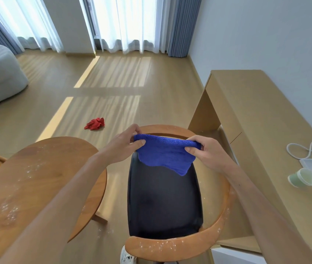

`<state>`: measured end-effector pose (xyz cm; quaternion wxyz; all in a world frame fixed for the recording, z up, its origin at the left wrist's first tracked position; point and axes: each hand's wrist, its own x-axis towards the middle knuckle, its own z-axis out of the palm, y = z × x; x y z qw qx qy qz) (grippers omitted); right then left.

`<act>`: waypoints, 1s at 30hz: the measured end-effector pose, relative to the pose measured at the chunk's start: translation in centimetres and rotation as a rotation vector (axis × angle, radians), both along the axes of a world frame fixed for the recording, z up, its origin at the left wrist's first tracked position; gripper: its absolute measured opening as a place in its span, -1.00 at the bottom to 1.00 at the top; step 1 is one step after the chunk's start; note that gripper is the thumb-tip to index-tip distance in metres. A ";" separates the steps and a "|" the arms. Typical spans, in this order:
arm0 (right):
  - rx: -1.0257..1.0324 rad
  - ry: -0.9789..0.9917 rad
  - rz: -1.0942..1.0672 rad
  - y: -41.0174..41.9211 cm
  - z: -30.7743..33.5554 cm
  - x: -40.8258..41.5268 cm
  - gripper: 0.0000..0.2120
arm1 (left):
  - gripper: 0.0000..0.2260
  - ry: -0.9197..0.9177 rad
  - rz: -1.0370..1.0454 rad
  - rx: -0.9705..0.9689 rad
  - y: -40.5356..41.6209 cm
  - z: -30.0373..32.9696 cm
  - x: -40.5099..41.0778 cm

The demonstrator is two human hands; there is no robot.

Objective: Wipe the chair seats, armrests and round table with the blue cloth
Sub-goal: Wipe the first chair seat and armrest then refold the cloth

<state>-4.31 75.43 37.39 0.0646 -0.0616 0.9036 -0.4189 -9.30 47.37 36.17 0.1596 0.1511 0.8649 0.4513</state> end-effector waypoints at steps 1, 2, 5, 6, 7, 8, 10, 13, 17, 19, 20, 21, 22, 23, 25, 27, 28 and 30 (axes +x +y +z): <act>-0.031 0.006 -0.012 0.0 0.1 0.0 -0.89 | -0.85 -0.005 0.013 0.025 0.1 -0.1 0.0; -0.067 0.012 -0.027 0.0 0.1 0.0 -0.86 | -0.86 -0.004 0.024 0.044 0.1 -0.2 0.1; -0.110 0.031 -0.054 0.2 0.1 0.0 -0.81 | -0.85 -0.019 0.048 0.114 0.4 0.1 0.0; -0.107 0.034 -0.056 0.2 0.0 0.1 -0.80 | -0.85 -0.019 0.056 0.122 0.5 0.2 0.0; -0.108 0.034 -0.060 0.2 -0.2 0.1 -0.80 | -0.86 -0.015 0.063 0.124 0.6 0.3 0.0; -0.124 0.033 -0.071 0.2 -0.5 0.2 -0.79 | -0.87 -0.014 0.072 0.131 0.7 0.3 0.0; -0.204 0.029 -0.114 0.1 -0.9 0.3 -0.79 | -0.89 -0.041 0.099 0.181 0.9 0.3 0.0; -0.339 0.001 -0.181 -0.5 -1.5 0.5 -0.76 | -0.94 -0.125 0.177 0.232 1.3 -0.2 0.0; -0.384 -0.032 -0.293 -1.2 -2.4 0.5 -0.82 | -0.82 -0.274 0.277 0.298 1.2 -0.9 -0.2; -0.410 -0.024 -0.336 -1.3 -2.6 0.4 -0.84 | -0.60 -0.381 0.220 0.335 0.8 -1.1 -0.3; -0.419 -0.020 -0.349 -1.3 -2.6 0.4 -0.85 | -0.51 -0.415 0.186 0.332 0.5 -1.1 -0.3; -0.428 -0.017 -0.360 -1.3 -2.6 0.4 -0.85 | -0.45 -0.431 0.163 0.320 0.4 -1.2 -0.2; -0.434 -0.020 -0.364 -1.3 -2.5 0.4 -0.85 | -0.41 -0.430 0.157 0.304 0.4 -1.2 -0.2; -0.436 -0.026 -0.358 -1.3 -2.5 0.4 -0.83 | -0.41 -0.410 0.169 0.289 0.4 -1.2 -0.1; -0.403 -0.059 -0.313 -1.0 -2.2 0.5 -0.77 | -0.46 -0.305 0.213 0.243 0.6 -0.8 -0.1; -0.191 -0.107 -0.216 -0.4 -1.9 0.5 -0.70 | -0.51 -0.188 0.205 0.178 1.1 0.1 0.0; -0.048 -0.135 -0.154 -0.4 -1.7 0.5 -0.65 | -0.53 -0.135 0.170 0.150 1.4 0.6 0.0; 0.086 -0.128 -0.051 -0.9 -1.0 0.3 -0.54 | -0.56 -0.027 0.058 0.087 2.4 1.4 0.1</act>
